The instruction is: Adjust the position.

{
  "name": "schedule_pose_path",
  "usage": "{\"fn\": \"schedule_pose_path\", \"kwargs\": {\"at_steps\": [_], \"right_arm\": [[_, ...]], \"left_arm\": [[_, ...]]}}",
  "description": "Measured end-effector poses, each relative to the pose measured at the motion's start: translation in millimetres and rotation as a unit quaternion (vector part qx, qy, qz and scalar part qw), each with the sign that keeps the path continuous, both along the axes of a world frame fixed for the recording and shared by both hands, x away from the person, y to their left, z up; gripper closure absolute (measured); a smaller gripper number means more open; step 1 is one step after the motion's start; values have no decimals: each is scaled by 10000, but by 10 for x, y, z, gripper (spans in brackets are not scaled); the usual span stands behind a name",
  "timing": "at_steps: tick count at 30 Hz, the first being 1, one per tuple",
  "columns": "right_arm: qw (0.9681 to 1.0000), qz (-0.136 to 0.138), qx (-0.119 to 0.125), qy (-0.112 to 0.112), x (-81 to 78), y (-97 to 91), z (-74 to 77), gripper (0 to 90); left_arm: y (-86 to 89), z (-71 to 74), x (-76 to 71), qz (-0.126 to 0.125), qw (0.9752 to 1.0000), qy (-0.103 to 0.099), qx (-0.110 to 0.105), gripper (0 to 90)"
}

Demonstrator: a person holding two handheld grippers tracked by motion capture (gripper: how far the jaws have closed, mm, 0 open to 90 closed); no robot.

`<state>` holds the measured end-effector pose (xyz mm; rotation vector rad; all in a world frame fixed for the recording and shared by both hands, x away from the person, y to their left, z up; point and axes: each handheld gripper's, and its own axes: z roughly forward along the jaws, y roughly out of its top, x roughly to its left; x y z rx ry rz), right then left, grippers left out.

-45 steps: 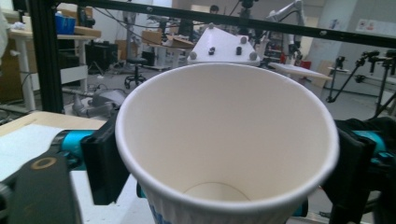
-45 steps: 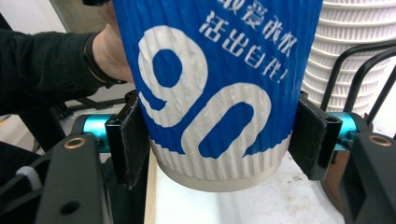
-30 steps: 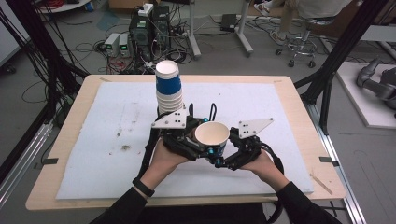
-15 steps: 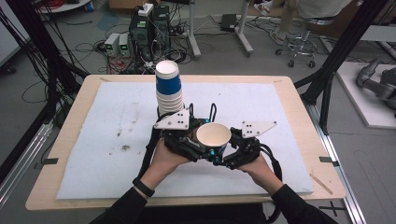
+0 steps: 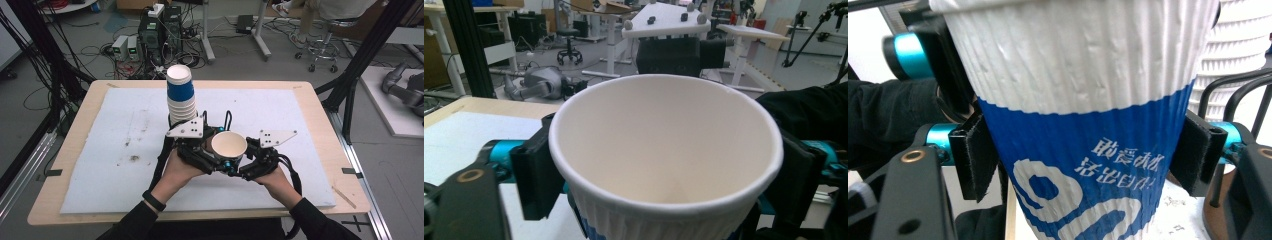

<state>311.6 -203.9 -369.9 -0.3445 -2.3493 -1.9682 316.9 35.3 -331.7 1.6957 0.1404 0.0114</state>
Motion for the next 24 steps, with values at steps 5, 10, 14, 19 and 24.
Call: {"fn": "schedule_pose_path", "kwargs": {"at_steps": [5, 10, 14, 19, 24], "right_arm": [[10000, -42, 18, -73, 16, -38, 18, 251], [9999, -77, 21, -135, 29, -86, 39, 251], [9997, -147, 141, -148, 40, -127, 62, 251], [9990, -310, 297, -120, 56, -194, 102, 251], [9986, -376, 340, -135, 57, -212, 119, 251]], "left_arm": [[72, 24, 14, 2, 9999, 55, -128, 141], [171, 51, 23, 108, 9998, 44, -179, 123], [232, 27, 33, 168, 9997, 31, -195, 123], [230, -54, 50, 189, 9997, 100, -86, 115], [224, -122, 43, 376, 9993, 11, -14, 115]]}}
